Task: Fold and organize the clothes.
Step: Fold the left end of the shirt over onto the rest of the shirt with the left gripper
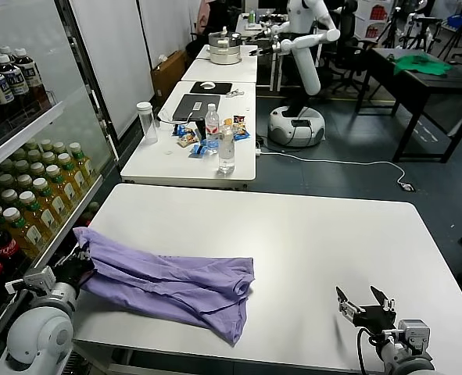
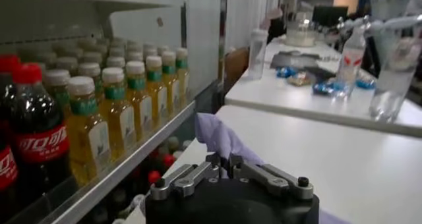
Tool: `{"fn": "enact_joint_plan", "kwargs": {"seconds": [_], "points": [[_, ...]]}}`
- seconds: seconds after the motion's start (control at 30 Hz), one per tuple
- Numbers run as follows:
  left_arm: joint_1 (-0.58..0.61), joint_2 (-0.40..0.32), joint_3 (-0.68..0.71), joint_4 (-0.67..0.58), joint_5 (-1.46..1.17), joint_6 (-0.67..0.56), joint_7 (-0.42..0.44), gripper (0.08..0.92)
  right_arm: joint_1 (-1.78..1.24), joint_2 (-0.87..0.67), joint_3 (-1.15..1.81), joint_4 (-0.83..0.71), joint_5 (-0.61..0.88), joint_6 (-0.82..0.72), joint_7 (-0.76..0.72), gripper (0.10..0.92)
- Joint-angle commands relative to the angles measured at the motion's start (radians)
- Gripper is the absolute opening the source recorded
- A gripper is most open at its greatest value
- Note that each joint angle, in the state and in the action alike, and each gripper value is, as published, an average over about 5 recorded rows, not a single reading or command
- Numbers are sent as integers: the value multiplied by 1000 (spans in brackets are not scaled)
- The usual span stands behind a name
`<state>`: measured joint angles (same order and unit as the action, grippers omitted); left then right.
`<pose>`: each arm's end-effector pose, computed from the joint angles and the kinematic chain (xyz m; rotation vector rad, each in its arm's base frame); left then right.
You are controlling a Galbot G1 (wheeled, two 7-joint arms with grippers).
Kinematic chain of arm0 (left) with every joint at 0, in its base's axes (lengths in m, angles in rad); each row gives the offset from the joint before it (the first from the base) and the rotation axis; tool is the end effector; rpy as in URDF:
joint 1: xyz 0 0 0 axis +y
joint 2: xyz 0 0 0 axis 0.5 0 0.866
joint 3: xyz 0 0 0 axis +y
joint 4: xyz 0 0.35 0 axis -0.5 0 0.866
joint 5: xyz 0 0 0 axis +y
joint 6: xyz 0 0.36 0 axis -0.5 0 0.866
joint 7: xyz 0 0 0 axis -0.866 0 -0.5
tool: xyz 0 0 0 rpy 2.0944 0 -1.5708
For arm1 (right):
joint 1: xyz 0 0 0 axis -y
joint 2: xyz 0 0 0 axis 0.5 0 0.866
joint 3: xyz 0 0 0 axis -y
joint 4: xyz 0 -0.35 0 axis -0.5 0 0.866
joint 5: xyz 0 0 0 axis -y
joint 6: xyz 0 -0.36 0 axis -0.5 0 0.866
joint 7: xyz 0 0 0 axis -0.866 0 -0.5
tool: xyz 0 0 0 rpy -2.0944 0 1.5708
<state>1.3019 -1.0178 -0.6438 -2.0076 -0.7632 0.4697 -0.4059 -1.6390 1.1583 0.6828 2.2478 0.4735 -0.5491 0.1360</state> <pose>0.2762 0.1371 -0.2245 0.2985 -2.7944 0.1358 0.1763 -0.0907 -0.2344 0.0218 -2.6794 0.0323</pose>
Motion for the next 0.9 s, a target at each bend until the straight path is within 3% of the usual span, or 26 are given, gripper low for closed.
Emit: {"fn": "enact_joint_plan", "kwargs": {"seconds": [0.03,0.3,0.9], "points": [[65,-97,99,-327,-163,9,-42,144,3,1,-4,-10,-2,2,0,823],[44,-231,320,-355,-163,13,-77,144,-3,5,-9,-18,-12,7,-1,823],[-40,-323,566,-126,21,-2,-80,144,2,17,-15,-34,-26,17,-4,823]]}}
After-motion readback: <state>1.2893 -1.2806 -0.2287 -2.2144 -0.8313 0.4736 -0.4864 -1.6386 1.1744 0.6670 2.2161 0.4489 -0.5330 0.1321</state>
